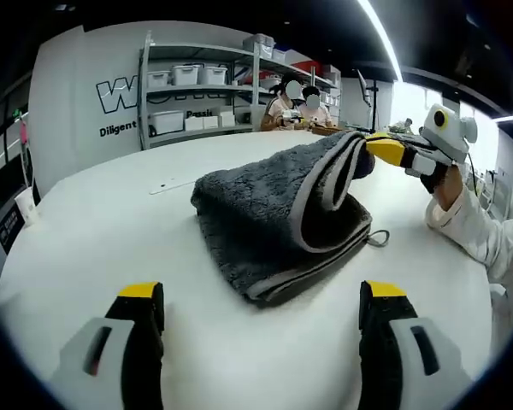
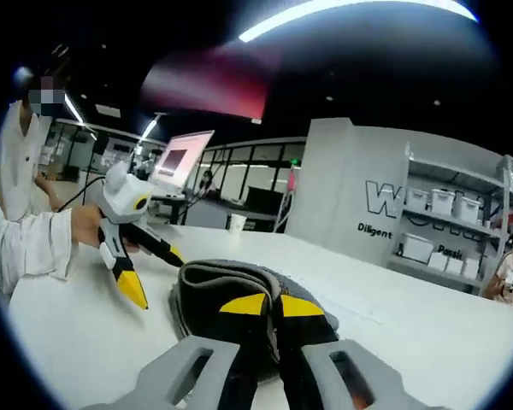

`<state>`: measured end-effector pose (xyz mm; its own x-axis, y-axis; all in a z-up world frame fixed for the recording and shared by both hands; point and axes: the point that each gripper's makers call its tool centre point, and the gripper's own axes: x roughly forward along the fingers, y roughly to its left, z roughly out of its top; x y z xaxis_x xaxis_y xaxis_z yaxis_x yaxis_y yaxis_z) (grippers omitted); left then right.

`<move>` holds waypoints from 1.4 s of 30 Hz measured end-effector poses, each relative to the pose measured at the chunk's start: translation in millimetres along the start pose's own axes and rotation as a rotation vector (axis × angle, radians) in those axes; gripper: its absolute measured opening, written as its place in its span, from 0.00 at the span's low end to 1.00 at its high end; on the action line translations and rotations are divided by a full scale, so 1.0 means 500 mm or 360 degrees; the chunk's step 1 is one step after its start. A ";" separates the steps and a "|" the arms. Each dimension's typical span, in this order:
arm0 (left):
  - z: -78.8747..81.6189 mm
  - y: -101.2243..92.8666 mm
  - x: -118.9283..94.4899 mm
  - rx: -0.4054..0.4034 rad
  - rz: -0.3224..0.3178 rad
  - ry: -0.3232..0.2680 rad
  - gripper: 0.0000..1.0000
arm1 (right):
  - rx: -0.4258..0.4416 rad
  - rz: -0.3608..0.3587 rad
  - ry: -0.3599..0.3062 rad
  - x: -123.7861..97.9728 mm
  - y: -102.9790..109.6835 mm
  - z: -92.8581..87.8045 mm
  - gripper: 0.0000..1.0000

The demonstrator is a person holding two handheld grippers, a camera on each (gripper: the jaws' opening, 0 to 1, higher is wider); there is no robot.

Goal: Open the folded towel by lifting each exposed corner and separating the folded layers until the towel lies flat within the target outline without major curled edges

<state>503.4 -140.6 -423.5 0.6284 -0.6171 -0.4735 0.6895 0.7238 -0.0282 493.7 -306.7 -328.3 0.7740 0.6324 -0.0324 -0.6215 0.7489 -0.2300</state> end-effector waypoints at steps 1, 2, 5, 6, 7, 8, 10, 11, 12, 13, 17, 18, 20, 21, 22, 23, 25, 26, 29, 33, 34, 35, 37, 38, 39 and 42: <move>0.000 0.000 0.000 0.0000 0.0001 0.0001 0.94 | 0.0003 -0.0005 -0.0011 -0.001 -0.002 0.003 0.00; 0.000 0.000 0.000 0.0001 0.0001 0.0002 0.94 | 0.0008 -0.0012 -0.0024 -0.004 -0.004 0.007 0.00; 0.000 0.001 0.000 0.0001 0.0001 0.0002 0.94 | 0.0017 -0.0029 -0.0047 -0.007 -0.010 0.013 0.00; 0.000 0.001 0.001 0.0001 0.0000 0.0002 0.94 | 0.0027 -0.0046 -0.0067 -0.012 -0.014 0.018 0.00; 0.000 0.001 0.001 0.0002 0.0000 0.0002 0.94 | 0.0029 -0.0054 -0.0082 -0.013 -0.017 0.020 0.00; 0.000 0.001 0.001 0.0003 0.0000 0.0003 0.94 | 0.0043 -0.0064 -0.0089 -0.015 -0.022 0.023 0.00; 0.000 0.001 0.001 0.0004 -0.0002 0.0006 0.93 | 0.0058 -0.0090 -0.0122 -0.020 -0.031 0.029 0.00; 0.000 0.001 0.002 0.0005 -0.0001 0.0007 0.93 | 0.0063 -0.0100 -0.0134 -0.022 -0.033 0.032 0.00; 0.000 0.002 0.002 0.0010 0.0001 0.0010 0.93 | 0.0077 -0.0110 -0.0149 -0.025 -0.039 0.034 0.00; 0.000 0.003 0.002 0.0009 0.0005 0.0012 0.93 | 0.0092 -0.0114 -0.0156 -0.026 -0.043 0.035 0.00; 0.001 0.002 0.002 0.0005 0.0000 0.0006 0.93 | 0.0160 -0.0167 -0.0195 -0.036 -0.066 0.039 0.00; 0.001 0.001 0.002 0.0007 0.0000 0.0003 0.93 | 0.0193 -0.0185 -0.0211 -0.039 -0.072 0.040 0.00; 0.001 -0.001 0.002 0.0017 -0.0001 0.0004 0.93 | 0.0254 -0.0196 -0.0216 -0.043 -0.082 0.037 0.00; 0.001 -0.002 0.002 0.0018 -0.0004 0.0005 0.93 | 0.0284 -0.0207 -0.0223 -0.045 -0.088 0.036 0.00; 0.000 -0.002 0.002 0.0016 -0.0006 0.0005 0.93 | 0.0322 -0.0223 -0.0235 -0.047 -0.095 0.036 0.00; 0.000 -0.003 0.002 0.0014 -0.0009 0.0006 0.93 | 0.0359 -0.0225 -0.0242 -0.049 -0.098 0.035 0.00; -0.001 -0.003 0.002 0.0014 -0.0009 0.0007 0.93 | 0.0456 -0.0242 -0.0275 -0.056 -0.111 0.034 0.00; -0.001 -0.003 0.002 0.0014 -0.0009 0.0008 0.93 | 0.0482 -0.0253 -0.0282 -0.059 -0.118 0.032 0.00; -0.001 -0.004 0.002 0.0015 -0.0008 0.0006 0.93 | 0.0560 -0.0286 -0.0300 -0.071 -0.137 0.026 0.00; 0.000 -0.004 0.002 0.0017 -0.0009 0.0004 0.93 | 0.0558 -0.0319 -0.0321 -0.082 -0.149 0.029 0.00; 0.000 -0.004 0.002 0.0016 -0.0008 0.0003 0.93 | 0.0552 -0.0325 -0.0319 -0.083 -0.153 0.028 0.00; 0.000 -0.004 0.002 0.0017 -0.0009 0.0003 0.93 | 0.0553 -0.0327 -0.0322 -0.084 -0.154 0.029 0.00; 0.000 -0.004 0.002 0.0016 -0.0009 0.0003 0.93 | 0.0557 -0.0347 -0.0328 -0.088 -0.160 0.029 0.00; 0.000 -0.004 0.001 0.0016 -0.0008 0.0002 0.93 | 0.0550 -0.0357 -0.0324 -0.089 -0.163 0.028 0.00; 0.001 -0.004 0.001 0.0016 -0.0009 0.0001 0.93 | 0.0541 -0.0374 -0.0320 -0.091 -0.167 0.027 0.00; 0.002 -0.003 0.001 0.0015 -0.0007 -0.0001 0.93 | 0.0498 -0.0400 -0.0312 -0.095 -0.172 0.027 0.00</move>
<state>502.9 -142.1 -422.9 0.6257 -0.6202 -0.4731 0.6953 0.7183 -0.0221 508.7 -398.4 -293.9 0.8868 0.4262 0.1786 -0.4472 0.8889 0.0993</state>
